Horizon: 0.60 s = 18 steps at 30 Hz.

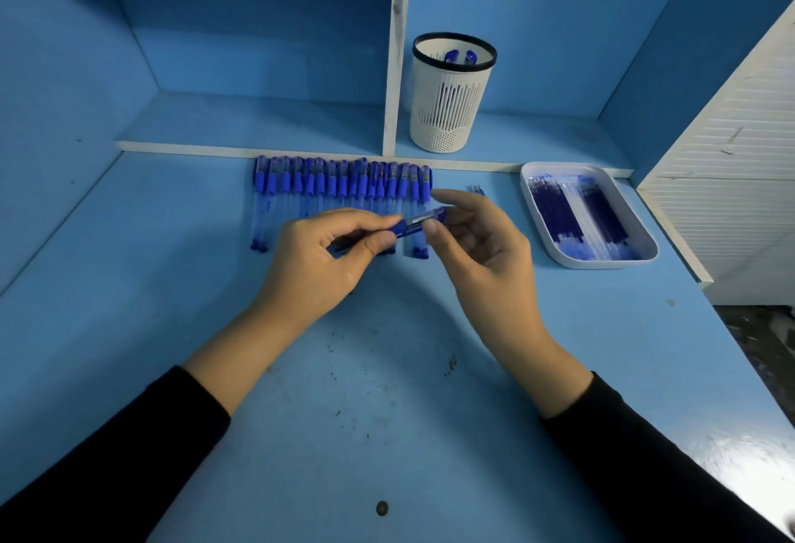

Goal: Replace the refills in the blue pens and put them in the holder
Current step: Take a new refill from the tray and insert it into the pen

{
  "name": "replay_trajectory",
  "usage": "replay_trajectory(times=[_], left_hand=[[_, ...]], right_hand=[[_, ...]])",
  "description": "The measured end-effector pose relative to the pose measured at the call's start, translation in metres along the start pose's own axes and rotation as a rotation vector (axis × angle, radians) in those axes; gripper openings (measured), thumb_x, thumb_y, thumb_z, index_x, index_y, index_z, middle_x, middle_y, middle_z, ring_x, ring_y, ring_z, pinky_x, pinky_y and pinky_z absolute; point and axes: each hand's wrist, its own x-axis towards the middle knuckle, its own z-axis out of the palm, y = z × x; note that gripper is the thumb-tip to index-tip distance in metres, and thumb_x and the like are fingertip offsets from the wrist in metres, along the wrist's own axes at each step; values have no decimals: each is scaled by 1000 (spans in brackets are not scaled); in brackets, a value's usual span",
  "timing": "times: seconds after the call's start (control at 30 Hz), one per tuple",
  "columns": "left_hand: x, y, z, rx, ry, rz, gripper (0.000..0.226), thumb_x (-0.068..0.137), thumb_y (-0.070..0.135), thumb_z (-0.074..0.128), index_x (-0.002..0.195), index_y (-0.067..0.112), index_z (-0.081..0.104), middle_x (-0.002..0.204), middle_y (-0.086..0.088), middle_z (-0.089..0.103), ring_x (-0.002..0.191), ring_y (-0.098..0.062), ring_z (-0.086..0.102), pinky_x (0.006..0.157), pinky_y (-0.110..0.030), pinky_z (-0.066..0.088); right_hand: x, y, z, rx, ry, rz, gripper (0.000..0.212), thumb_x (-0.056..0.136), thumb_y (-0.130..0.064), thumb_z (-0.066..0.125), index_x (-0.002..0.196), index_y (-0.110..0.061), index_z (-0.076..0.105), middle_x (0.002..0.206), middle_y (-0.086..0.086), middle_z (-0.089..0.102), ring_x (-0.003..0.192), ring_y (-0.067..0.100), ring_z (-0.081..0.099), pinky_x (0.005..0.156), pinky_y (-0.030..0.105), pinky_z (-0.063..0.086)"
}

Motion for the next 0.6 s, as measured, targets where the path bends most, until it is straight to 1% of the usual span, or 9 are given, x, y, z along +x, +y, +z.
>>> replay_trajectory(times=[0.1, 0.17, 0.23, 0.3, 0.37, 0.43, 0.47, 0.53, 0.6], left_hand=[[-2, 1, 2, -3, -21, -12, 25, 84, 9, 74, 107, 18, 72, 100, 10, 73, 88, -4, 71, 82, -16, 53], [-2, 2, 2, 22, -60, 17, 27, 85, 12, 74, 111, 19, 71, 103, 10, 72, 90, -4, 70, 83, -16, 54], [1, -1, 2, 46, -94, 43, 27, 89, 16, 71, 115, 20, 69, 109, 12, 71, 96, -2, 69, 89, -17, 52], [7, -8, 0, 99, -102, 47, 27, 92, 20, 67, 119, 16, 69, 116, 12, 68, 106, 1, 65, 97, -16, 47], [15, -16, -4, 191, -84, 22, 28, 95, 19, 63, 122, 14, 68, 122, 11, 65, 113, 4, 59, 101, -10, 40], [26, -25, -7, 311, -68, -3, 30, 97, 20, 61, 126, 14, 66, 125, 9, 62, 117, 0, 55, 103, -7, 36], [32, -30, -9, 367, -79, -16, 31, 98, 20, 59, 127, 13, 65, 127, 6, 62, 120, -5, 55, 105, -12, 37], [44, -37, -9, 466, -140, -51, 35, 99, 24, 56, 131, 11, 61, 135, -1, 60, 126, -16, 54, 110, -28, 39], [53, -39, -7, 546, -205, -121, 42, 100, 32, 50, 138, 13, 56, 144, 0, 52, 134, -17, 45, 113, -33, 35]], right_hand=[[0, -2, -2, 61, 54, 16, 20, 88, -1, 66, 105, -9, 60, 84, 10, 62, 70, 6, 57, 65, 15, 45], [1, -4, -4, 43, 86, 2, 16, 87, -2, 68, 101, -8, 61, 84, 10, 65, 75, 10, 60, 68, 17, 47], [3, -8, -9, 44, 126, -23, 15, 86, -1, 69, 99, -6, 62, 84, 9, 66, 77, 13, 62, 73, 19, 49], [5, -14, -17, 68, 207, -53, 15, 86, 1, 68, 98, -5, 62, 84, 8, 66, 78, 17, 62, 75, 21, 50], [9, -21, -29, 75, 304, -98, 15, 87, 0, 67, 99, -7, 62, 83, 7, 66, 80, 19, 62, 78, 25, 51], [15, -28, -40, 61, 397, -159, 14, 88, -1, 66, 100, -7, 60, 83, 6, 65, 81, 20, 61, 81, 28, 51], [19, -33, -44, 52, 448, -198, 14, 88, 0, 66, 100, -6, 59, 83, 7, 64, 82, 20, 61, 82, 30, 51], [30, -45, -50, 31, 542, -303, 15, 89, 0, 65, 101, -2, 57, 84, 9, 62, 80, 16, 61, 79, 28, 50], [48, -58, -54, -12, 597, -416, 15, 89, -1, 65, 101, -1, 57, 87, 10, 62, 82, 13, 61, 79, 26, 49]])
